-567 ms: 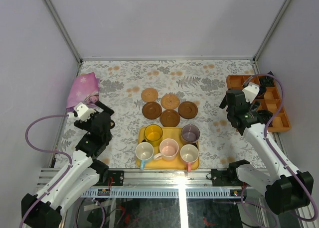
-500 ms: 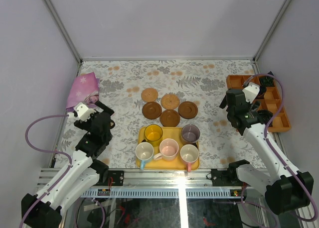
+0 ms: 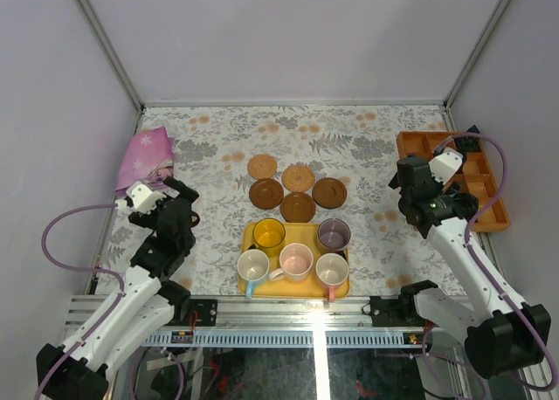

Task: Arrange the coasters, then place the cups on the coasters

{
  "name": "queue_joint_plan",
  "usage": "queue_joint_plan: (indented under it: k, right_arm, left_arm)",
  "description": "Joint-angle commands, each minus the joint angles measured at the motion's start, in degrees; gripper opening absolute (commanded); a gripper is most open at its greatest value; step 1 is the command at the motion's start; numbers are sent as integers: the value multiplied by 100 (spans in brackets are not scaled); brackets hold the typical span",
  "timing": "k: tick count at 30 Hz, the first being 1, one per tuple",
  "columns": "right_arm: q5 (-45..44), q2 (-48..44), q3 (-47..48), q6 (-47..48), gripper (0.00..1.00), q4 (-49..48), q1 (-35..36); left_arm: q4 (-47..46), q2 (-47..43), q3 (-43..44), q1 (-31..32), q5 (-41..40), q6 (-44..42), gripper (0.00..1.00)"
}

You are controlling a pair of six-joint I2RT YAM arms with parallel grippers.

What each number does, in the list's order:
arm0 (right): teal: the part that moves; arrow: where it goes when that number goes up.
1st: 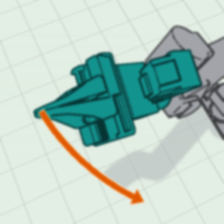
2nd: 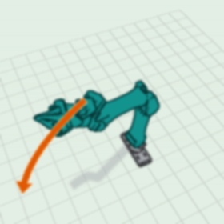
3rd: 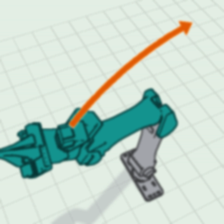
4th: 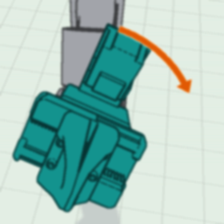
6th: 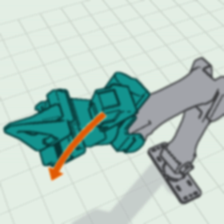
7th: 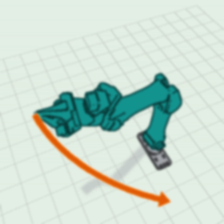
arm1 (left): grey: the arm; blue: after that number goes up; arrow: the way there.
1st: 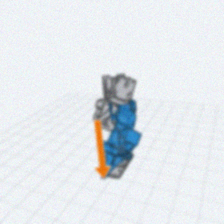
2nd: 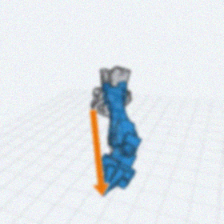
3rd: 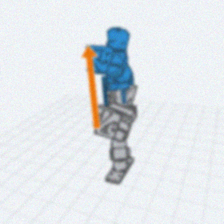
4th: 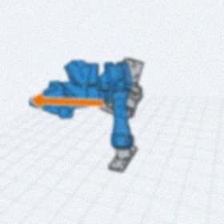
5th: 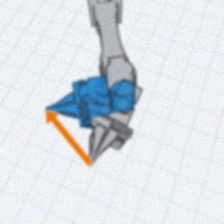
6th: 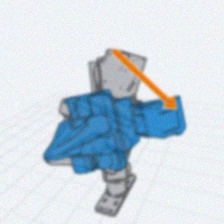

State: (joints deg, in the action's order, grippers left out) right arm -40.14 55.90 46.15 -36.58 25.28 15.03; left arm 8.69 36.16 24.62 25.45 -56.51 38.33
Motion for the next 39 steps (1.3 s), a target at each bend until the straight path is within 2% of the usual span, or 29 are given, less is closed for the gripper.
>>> queue_joint_plan:
  k: [1, 5, 9, 14, 17, 22, 27, 28, 29, 30, 32, 33, 35, 36, 37, 39]
  right_arm:
    - [-647, 349, 483, -778, 99, 638, 50]
    - [-145, 333, 706, -349, 99, 569, 44]
    - [45, -35, 425, -249, 99, 151, 46]
    - [496, -506, -168, 341, 99, -650, 45]
    - [643, -371, -94, 399, 99, -663, 44]
    - [632, 79, 231, 381, 99, -569, 50]
    - [969, 381, 285, 551, 99, -990, 44]
    - [1075, 443, 285, 594, 96, -1131, 44]
    - [1157, 524, 319, 637, 92, -1197, 49]
    - [1210, 618, 400, 681, 83, -1218, 44]
    - [1340, 871, 566, 740, 61, -1188, 45]
    - [1473, 1004, 641, 761, 49, -1165, 44]
    - [1735, 1262, 717, 798, 29, -1175, 44]
    - [1885, 1384, 742, 801, 21, -1185, 44]
    - [2056, 1493, 761, 795, 9, -1192, 49]
    - [2265, 1716, 816, 784, 0, -1181, 44]
  left_arm:
    - [-387, -177, -129, 21, -151, 284, 100]
    - [-572, -229, -237, 19, -82, 358, 100]
    - [-792, -130, -258, 21, 111, 319, 100]
    - [-1443, 288, -265, 21, 439, -343, 100]
    - [-1667, 789, -137, 26, 719, -566, 100]
    - [-1513, 1695, 386, 24, 1070, -673, 100]
    - [-1487, 2326, 825, 23, 1631, -881, 100]
    - [-1515, 2382, 859, 25, 1686, -868, 99]
    - [-1568, 2421, 867, 22, 1738, -863, 96]
    - [-1647, 2438, 856, 21, 1799, -881, 92]
    - [-1863, 2453, 780, 21, 2034, -1020, 72]
    - [-1993, 2461, 721, 22, 2171, -1098, 45]
    - [-2099, 2532, 696, 28, 2328, -1117, 13]
    - [-2070, 2644, 724, 24, 2363, -1118, 5]
    - [-2015, 2759, 777, 23, 2397, -1125, 0]
    - [-1950, 3042, 882, 26, 2542, -1237, 0]
